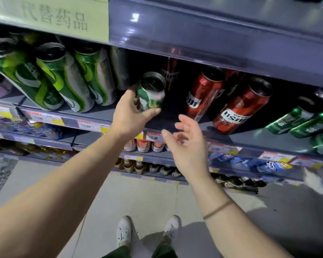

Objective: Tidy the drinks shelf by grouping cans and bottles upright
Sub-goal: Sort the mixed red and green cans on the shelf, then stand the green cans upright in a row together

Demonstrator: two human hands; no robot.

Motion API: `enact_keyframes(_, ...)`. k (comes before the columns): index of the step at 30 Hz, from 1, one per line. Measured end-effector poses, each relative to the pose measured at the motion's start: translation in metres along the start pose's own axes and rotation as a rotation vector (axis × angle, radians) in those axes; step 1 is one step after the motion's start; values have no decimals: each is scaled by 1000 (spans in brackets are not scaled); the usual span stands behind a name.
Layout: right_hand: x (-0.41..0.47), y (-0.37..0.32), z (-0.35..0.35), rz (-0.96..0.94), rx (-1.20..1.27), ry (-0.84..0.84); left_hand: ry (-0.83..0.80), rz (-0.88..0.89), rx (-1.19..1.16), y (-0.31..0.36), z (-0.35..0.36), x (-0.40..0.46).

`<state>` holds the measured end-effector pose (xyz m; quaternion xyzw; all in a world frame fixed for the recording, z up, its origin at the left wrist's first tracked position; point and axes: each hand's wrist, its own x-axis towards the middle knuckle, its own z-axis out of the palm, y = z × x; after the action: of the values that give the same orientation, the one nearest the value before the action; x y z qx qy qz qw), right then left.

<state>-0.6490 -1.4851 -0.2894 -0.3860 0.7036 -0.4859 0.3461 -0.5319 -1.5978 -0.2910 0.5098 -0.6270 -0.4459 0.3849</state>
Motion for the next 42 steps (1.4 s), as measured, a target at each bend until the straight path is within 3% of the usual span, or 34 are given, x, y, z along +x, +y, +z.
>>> enact_keyframes(6, -7, -19, -4, 36, -60, 70, -260, 164, -3, 38, 3, -60)
enact_keyframes(16, -2, 17, -168, 90, -45, 468, -502, 159, 129, 59, 133, -68)
enact_keyframes(21, 37, 48, -247, 139, -180, 583, -453, 66, 201, 59, 176, -72)
enact_keyframes(28, 78, 76, -261, 242, -360, 579, -321, -71, 181, 53, 180, -83)
enact_keyframes(36, 48, 87, -232, 235, -101, 698, -60, -181, 146, 37, 109, -83)
enact_keyframes(38, 22, 75, -199, 183, -62, 606, 44, -202, 130, 31, 82, -82)
enact_keyframes(42, -20, 44, -106, -21, -127, 98, 275, -214, 40, 10, 27, -81)
